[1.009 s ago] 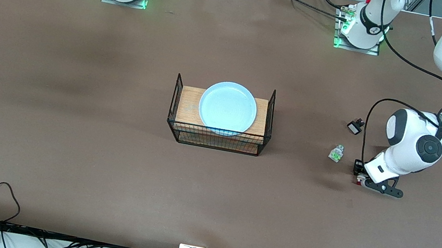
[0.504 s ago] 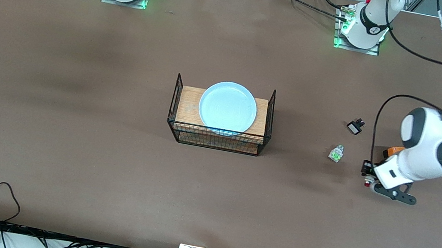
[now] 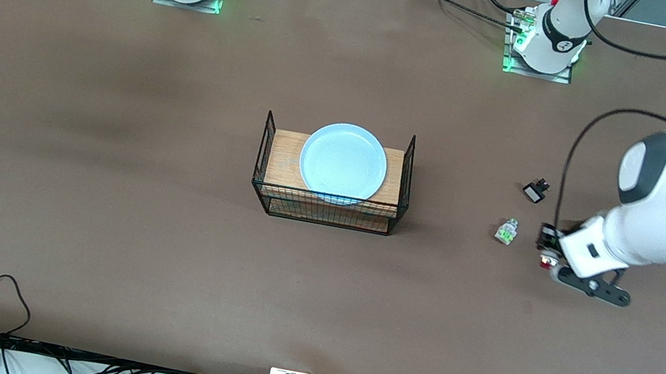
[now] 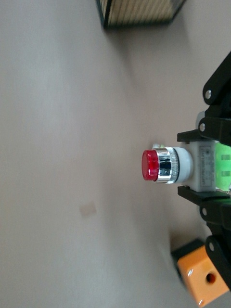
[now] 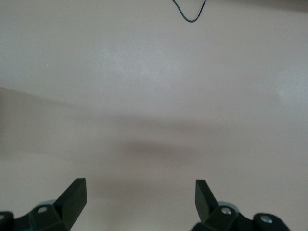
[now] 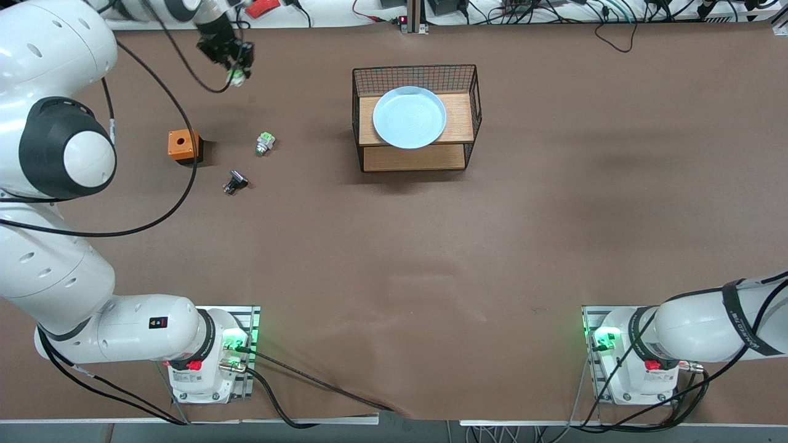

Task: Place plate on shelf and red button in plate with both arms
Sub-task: 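Carry the red-capped switch with the left gripper over the plate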

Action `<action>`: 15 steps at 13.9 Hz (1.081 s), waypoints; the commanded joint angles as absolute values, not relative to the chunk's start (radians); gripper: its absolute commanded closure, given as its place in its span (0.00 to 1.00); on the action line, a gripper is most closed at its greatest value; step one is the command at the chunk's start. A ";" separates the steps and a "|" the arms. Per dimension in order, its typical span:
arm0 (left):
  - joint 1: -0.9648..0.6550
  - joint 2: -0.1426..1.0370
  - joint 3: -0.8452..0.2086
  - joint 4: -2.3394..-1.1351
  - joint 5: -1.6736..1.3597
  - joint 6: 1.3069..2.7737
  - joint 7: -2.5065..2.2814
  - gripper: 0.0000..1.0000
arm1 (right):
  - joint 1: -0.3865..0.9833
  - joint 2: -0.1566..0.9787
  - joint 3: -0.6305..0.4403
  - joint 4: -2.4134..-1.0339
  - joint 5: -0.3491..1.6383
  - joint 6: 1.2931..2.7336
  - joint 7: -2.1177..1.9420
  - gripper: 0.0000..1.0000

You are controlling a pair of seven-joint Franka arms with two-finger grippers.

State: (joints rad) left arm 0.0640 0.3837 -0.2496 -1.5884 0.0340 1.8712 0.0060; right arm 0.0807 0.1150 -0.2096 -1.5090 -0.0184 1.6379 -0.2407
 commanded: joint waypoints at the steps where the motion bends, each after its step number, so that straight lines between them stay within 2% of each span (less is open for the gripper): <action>1: 0.061 0.379 -0.351 -1.487 0.031 1.744 -0.119 0.85 | 0.075 0.127 -0.204 -1.482 -0.020 1.623 -0.239 0.00; 7: 0.032 0.387 -0.632 -1.462 0.002 1.746 -0.453 0.86 | 0.089 0.127 -0.198 -1.480 -0.021 1.629 -0.239 0.00; 11: -0.147 0.428 -0.638 -1.398 0.012 1.753 -0.657 0.87 | 0.092 0.127 -0.202 -1.480 -0.020 1.629 -0.238 0.00; 15: -0.250 0.573 -0.629 -1.332 0.161 1.844 -0.748 0.87 | 0.094 0.127 -0.202 -1.480 -0.023 1.631 -0.238 0.00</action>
State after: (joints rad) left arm -0.2092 0.4624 -0.6406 -1.4243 0.0978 1.8285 -0.7227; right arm 0.0941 0.1168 -0.2026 -1.5048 -0.0183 1.6389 -0.2407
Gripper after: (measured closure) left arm 0.586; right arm 0.000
